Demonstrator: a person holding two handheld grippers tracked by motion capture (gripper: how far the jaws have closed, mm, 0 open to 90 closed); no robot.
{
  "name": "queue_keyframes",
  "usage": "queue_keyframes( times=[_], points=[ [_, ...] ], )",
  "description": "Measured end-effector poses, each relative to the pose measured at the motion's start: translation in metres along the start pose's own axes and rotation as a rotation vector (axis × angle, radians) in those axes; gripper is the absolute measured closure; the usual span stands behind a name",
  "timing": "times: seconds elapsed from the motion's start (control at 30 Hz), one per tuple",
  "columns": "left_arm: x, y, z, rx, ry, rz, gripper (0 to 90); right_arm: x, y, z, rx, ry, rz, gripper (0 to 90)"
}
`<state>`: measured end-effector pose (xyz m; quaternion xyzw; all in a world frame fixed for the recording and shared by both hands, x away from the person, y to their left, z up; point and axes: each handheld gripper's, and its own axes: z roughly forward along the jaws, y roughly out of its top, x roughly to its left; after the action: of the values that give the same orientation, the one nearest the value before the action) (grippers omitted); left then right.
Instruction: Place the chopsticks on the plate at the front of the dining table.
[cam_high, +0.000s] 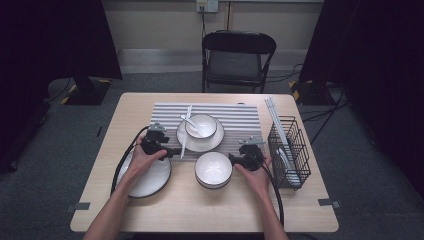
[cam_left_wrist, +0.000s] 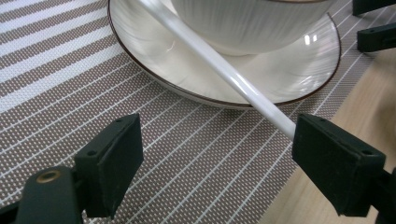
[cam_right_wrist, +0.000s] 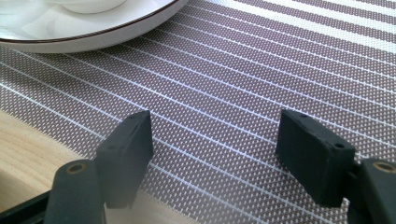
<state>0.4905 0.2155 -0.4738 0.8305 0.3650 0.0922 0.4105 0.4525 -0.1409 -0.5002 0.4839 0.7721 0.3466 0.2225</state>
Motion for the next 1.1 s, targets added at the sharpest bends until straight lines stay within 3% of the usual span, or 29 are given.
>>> queue_keyframes(
  times=[0.2, 0.27, 0.37, 0.43, 0.57, 0.67, 0.77, 0.83, 0.93, 1.1],
  points=[
    [-0.005, 0.001, -0.01, 0.022, -0.007, 0.023, 16.2, 0.0, 0.0, 0.0, 0.0, -0.001, 0.001, 26.8],
    [-0.007, 0.002, -0.012, 0.017, -0.023, 0.01, 16.0, 0.0, 0.0, 0.0, -0.001, -0.001, 0.002, 26.7],
    [-0.011, 0.003, -0.017, 0.032, -0.012, 0.019, 16.1, 0.0, 0.0, 0.0, -0.002, -0.001, 0.002, 26.7],
    [-0.013, 0.004, -0.022, 0.018, -0.031, 0.026, 16.1, 0.0, 0.0, 0.0, -0.002, -0.002, 0.0, 26.7],
    [-0.016, 0.001, -0.028, 0.001, -0.026, 0.022, 16.1, 0.0, 0.0, 0.0, -0.002, -0.001, 0.001, 26.8],
    [-0.016, -0.003, -0.027, 0.008, -0.024, 0.035, 16.4, 0.0, 0.0, 0.0, -0.001, -0.001, 0.003, 26.7],
    [-0.013, -0.005, -0.026, 0.003, -0.032, 0.011, 16.5, 0.0, 0.0, 0.0, -0.002, -0.001, 0.002, 26.7],
    [-0.014, -0.006, -0.023, 0.017, -0.024, 0.026, 16.5, 0.0, 0.0, 0.0, -0.002, -0.001, 0.001, 26.7],
    [-0.015, -0.007, -0.017, 0.02, -0.031, 0.016, 16.5, 0.0, 0.0, 0.0, -0.002, -0.001, 0.0, 26.7],
    [-0.019, -0.007, -0.009, 0.043, -0.024, 0.04, 16.5, 0.0, 0.0, 0.0, -0.001, 0.0, 0.003, 26.8]
  ],
)
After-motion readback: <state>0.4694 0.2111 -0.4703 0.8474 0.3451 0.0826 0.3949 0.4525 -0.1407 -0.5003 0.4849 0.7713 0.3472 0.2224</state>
